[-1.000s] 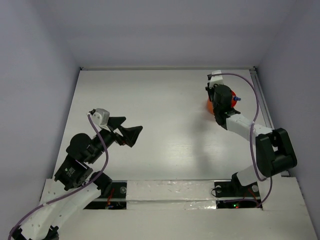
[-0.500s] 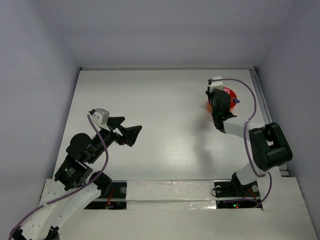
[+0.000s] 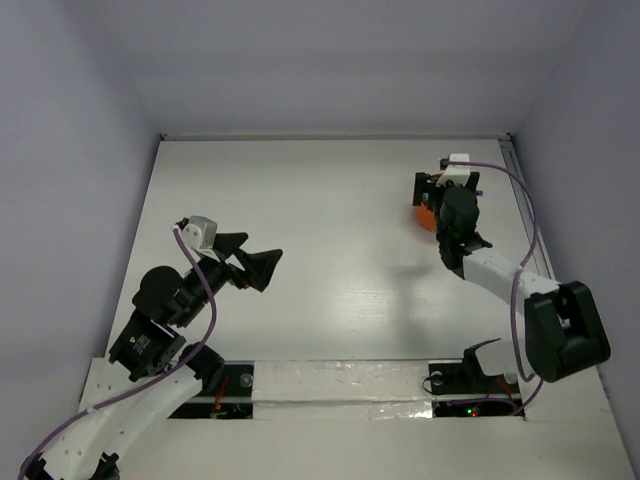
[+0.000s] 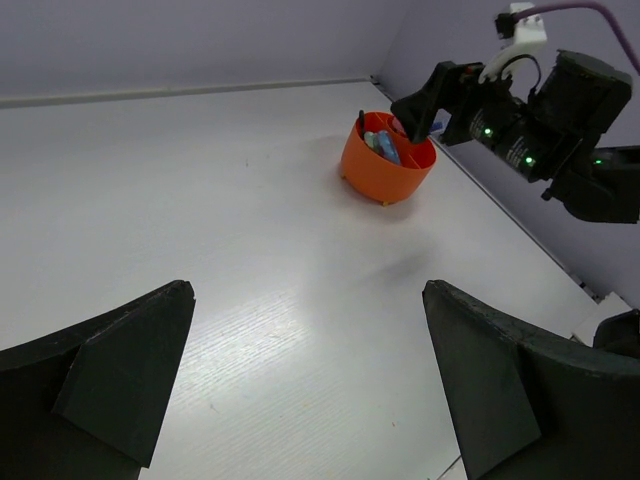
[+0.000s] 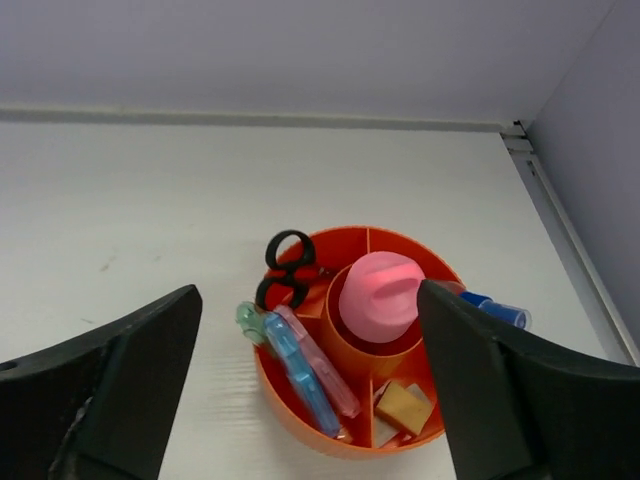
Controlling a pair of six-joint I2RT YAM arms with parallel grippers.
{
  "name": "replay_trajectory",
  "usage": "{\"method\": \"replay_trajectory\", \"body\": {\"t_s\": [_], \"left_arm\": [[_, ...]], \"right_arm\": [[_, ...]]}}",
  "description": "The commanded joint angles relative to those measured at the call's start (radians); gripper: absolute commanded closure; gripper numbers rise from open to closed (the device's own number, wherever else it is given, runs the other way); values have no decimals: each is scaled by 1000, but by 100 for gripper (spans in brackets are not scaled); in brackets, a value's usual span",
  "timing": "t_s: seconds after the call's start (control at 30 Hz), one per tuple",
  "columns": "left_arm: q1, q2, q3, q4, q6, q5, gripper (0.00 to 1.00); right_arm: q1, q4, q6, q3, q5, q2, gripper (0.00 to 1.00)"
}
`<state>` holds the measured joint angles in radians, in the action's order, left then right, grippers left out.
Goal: Sort the stationery into containers
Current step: Place the stationery in the storage box, then reset both arms
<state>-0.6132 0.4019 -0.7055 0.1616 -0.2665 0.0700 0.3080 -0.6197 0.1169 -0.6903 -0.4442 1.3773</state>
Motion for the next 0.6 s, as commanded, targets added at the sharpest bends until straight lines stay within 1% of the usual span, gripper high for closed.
{"method": "replay_trajectory", "body": {"t_s": [0.0, 0.03, 0.07, 0.1, 0.13, 0.17, 0.23, 0.27, 0.3, 0.37, 0.4, 0.43, 0.47, 0.57], "left_arm": [[7, 9, -12, -45, -5, -13, 1], [7, 11, -14, -48, -11, -13, 1], [7, 14, -14, -54, -13, -13, 1], [7, 17, -17, -54, -16, -19, 1], [7, 20, -28, -54, -20, -24, 1], [7, 23, -34, -54, -23, -35, 1], [7, 31, -57, -57, -25, -55, 1], [7, 34, -67, -63, -27, -61, 1], [7, 37, -80, -69, -22, -91, 1], [7, 43, -130, -77, -5, -104, 1], [7, 48, -152, -82, 1, -120, 1], [7, 49, -170, -85, 12, -125, 1], [7, 51, -208, -88, 24, -145, 1], [7, 41, -255, -100, 38, -171, 1]], "right_arm": [[-4, 108, -106, -90, 50, -122, 4], [-4, 191, -168, -104, 68, -188, 2], [-4, 234, -192, -113, 94, -225, 1], [-4, 279, -215, -124, 158, -263, 0], [-4, 361, -258, -139, 189, -302, 0], [-4, 401, -279, -146, 228, -382, 0], [-4, 509, -347, -167, 326, -469, 0], [-4, 527, -362, -172, 373, -553, 0], [-4, 546, -373, -179, 457, -593, 0], [-4, 603, -417, -211, 525, -668, 0], [-4, 615, -430, -222, 557, -737, 0], [-4, 617, -445, -235, 565, -768, 0], [-4, 664, -451, -253, 565, -797, 0], [-4, 695, -464, -264, 544, -891, 0]]}}
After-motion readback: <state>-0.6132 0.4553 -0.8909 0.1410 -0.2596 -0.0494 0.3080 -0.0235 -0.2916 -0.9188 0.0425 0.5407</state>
